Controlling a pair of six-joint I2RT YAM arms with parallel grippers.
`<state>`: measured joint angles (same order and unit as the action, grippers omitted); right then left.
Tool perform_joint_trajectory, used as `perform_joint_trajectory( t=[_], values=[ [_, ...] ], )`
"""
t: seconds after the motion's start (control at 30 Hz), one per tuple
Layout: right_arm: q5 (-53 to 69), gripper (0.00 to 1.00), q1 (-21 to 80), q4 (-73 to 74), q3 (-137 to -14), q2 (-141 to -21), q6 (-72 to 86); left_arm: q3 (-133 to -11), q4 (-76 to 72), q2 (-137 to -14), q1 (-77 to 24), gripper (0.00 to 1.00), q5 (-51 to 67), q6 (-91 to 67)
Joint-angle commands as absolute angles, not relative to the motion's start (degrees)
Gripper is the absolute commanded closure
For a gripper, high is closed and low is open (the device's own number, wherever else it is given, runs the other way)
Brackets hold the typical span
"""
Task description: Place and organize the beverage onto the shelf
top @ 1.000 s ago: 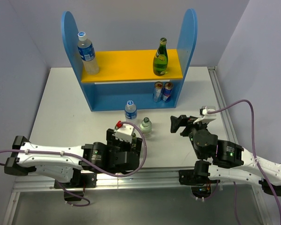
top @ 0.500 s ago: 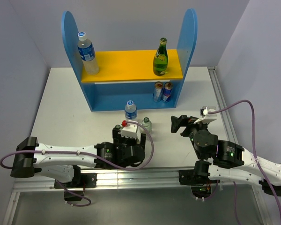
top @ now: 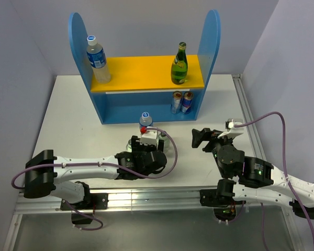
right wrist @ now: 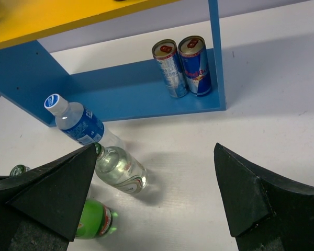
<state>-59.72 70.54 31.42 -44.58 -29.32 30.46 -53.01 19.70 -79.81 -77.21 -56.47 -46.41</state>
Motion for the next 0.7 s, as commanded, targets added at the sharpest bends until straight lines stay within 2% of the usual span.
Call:
perform_joint_trajectory(
  t=[0.0,0.07,0.1,0.17,0.2,0.33,0.43,0.57,0.67],
  values=[
    [-61.87,0.00,71.01,31.20,-44.91,-29.09,31.55,-54.24,20.30,-78.14,-77.08,0.20,-56.51,-48.16],
    [-61.79,0.00,70.93,30.94,-44.65,-29.09,31.55,-53.44,20.83,-76.91,-77.08,0.23,-56.78,-49.48],
    [-61.79,0.00,70.93,30.94,-44.65,-29.09,31.64,-52.65,20.66,-76.56,-77.08,0.30,-56.86,-49.57],
    [-61.87,0.00,71.01,30.67,-44.39,-29.09,31.38,-52.21,20.74,-76.03,-77.08,0.38,-56.87,-50.18],
    [-61.96,0.00,71.02,30.67,-44.38,-29.35,31.38,-52.21,21.00,-75.94,-77.08,0.46,-56.60,-50.27],
    [-62.40,0.00,71.02,31.20,-44.91,-29.53,31.64,-53.17,22.76,-76.55,-77.08,0.54,-56.25,-51.50],
    [-62.49,0.00,71.01,31.12,-44.74,-29.36,31.73,-53.26,23.55,-76.82,-77.17,0.70,-55.90,-52.03],
    [-62.58,0.00,70.93,31.11,-44.56,-29.18,31.73,-53.79,24.95,-76.99,-77.17,1.00,-56.34,-53.08],
    [-62.58,0.00,70.93,31.20,-44.74,-29.53,31.73,-56.42,27.24,-77.60,-77.26,1.00,-57.47,-52.03]
  ],
)
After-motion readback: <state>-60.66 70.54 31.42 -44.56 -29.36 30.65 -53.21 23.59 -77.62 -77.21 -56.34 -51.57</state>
